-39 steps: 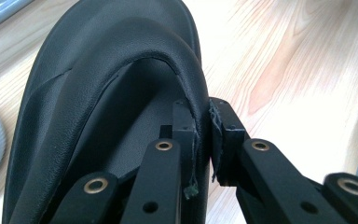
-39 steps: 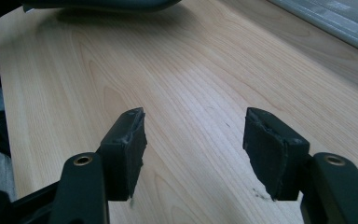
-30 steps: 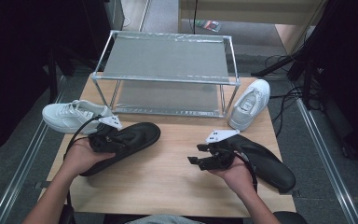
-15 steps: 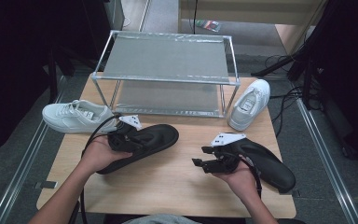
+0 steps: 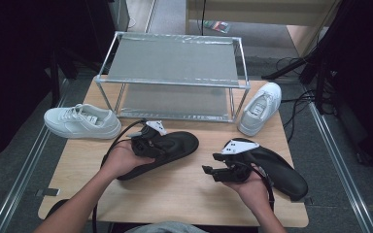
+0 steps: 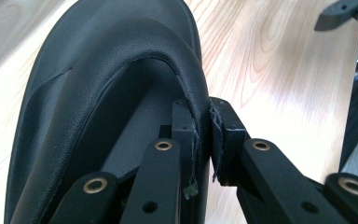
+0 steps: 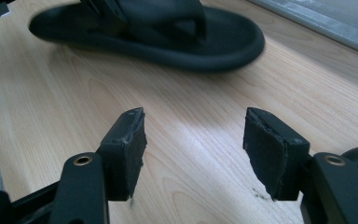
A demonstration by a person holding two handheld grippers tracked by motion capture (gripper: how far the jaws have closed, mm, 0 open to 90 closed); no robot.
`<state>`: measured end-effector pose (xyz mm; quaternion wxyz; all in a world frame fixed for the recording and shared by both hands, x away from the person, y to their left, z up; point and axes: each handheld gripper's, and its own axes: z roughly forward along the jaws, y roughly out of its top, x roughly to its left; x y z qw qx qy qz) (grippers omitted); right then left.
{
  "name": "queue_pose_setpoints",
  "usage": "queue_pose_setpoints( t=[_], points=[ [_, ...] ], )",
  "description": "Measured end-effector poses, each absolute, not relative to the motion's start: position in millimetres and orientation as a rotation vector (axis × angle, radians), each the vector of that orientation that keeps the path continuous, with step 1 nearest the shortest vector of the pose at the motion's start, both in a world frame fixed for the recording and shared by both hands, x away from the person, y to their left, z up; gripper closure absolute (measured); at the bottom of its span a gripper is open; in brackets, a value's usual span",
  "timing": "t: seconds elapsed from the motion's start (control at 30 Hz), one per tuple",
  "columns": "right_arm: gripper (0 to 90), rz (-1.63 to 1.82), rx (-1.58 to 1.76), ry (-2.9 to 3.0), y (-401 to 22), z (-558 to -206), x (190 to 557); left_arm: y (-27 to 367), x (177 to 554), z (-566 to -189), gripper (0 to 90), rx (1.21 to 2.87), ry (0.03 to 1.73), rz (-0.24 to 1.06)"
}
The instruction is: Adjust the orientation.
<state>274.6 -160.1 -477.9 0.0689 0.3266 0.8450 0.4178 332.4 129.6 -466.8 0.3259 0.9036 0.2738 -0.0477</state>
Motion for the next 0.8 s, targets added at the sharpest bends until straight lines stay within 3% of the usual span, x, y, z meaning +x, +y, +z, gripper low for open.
queue_pose_setpoints(
  t=[0.37,0.57,0.8],
  points=[
    [41.2,1.235,0.971,2.52,-149.9,-485.6,279.7,111.1,340.3,-487.4,80.5,2.398,0.687,-0.128],
    [42.0,1.217,0.987,2.505,-141.0,-493.0,291.7,115.3,341.8,-484.3,65.5,2.388,0.691,-0.14],
    [46.4,1.255,0.972,2.52,-133.6,-493.7,290.4,138.4,337.2,-466.6,56.8,2.328,0.699,-0.095]
  ],
)
